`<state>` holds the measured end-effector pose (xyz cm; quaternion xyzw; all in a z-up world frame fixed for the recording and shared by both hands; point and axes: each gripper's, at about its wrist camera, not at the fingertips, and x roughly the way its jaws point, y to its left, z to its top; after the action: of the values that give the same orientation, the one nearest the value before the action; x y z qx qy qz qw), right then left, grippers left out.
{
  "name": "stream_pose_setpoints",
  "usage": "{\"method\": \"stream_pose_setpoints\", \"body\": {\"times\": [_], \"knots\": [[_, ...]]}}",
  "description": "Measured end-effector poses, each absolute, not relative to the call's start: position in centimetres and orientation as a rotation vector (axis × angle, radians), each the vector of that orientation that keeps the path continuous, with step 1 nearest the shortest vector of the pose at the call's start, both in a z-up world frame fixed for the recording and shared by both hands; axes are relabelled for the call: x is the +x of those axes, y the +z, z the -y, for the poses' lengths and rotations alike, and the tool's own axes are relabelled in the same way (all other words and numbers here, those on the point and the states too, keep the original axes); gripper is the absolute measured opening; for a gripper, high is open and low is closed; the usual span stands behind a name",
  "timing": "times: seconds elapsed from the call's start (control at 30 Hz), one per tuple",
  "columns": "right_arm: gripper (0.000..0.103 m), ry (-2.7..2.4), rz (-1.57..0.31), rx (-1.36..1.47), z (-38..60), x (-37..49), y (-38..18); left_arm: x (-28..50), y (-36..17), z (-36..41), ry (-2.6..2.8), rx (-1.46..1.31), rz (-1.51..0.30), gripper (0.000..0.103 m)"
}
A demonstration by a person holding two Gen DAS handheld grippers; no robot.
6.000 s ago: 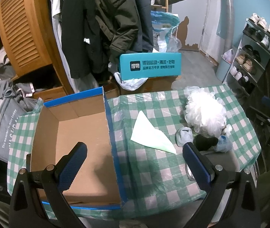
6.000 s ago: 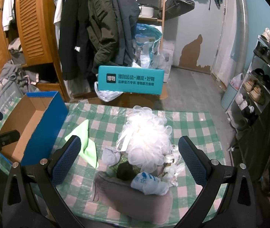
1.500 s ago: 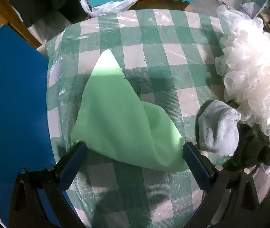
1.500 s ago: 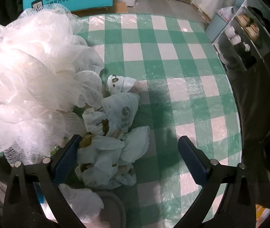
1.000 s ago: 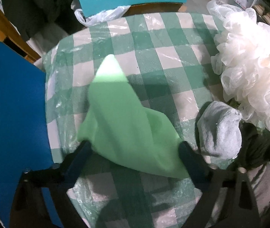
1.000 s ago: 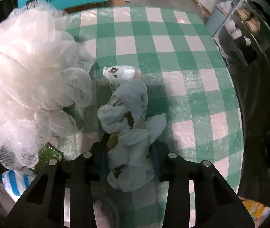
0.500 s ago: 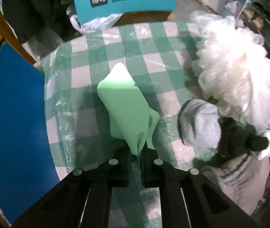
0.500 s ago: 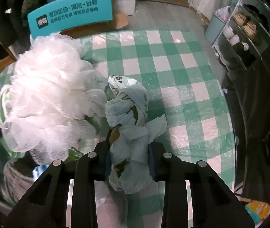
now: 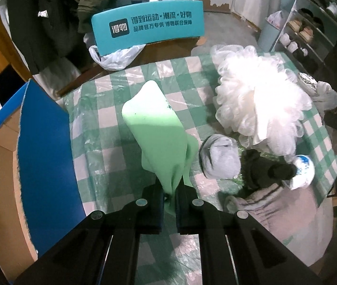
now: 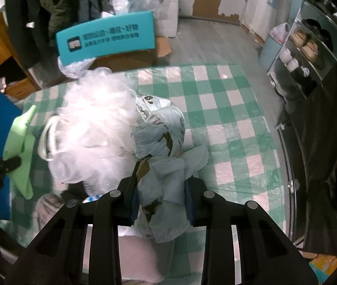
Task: Organize soft objects
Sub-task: 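Lift the green cloth and grey socks and carry both toward the cardboard box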
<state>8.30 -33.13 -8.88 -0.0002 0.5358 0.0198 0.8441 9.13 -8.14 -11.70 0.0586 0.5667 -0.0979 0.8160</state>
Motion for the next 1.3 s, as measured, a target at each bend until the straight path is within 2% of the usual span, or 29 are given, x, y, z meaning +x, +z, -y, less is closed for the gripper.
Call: {"method": "stream_pose_setpoints", "body": {"times": [0.73,1.3], "knots": [[0.029,0.215,-0.994,-0.02,27.2,5.0,-2.4,5.1,-5.9,4.0,-0.167,0.128,-1.105,0.007],[0.029,0.334,-0.986,-0.048,21.1,4.5,-1.8,3.5,-3.6,0.1,-0.134,0.075,-1.061,0.007]]}}
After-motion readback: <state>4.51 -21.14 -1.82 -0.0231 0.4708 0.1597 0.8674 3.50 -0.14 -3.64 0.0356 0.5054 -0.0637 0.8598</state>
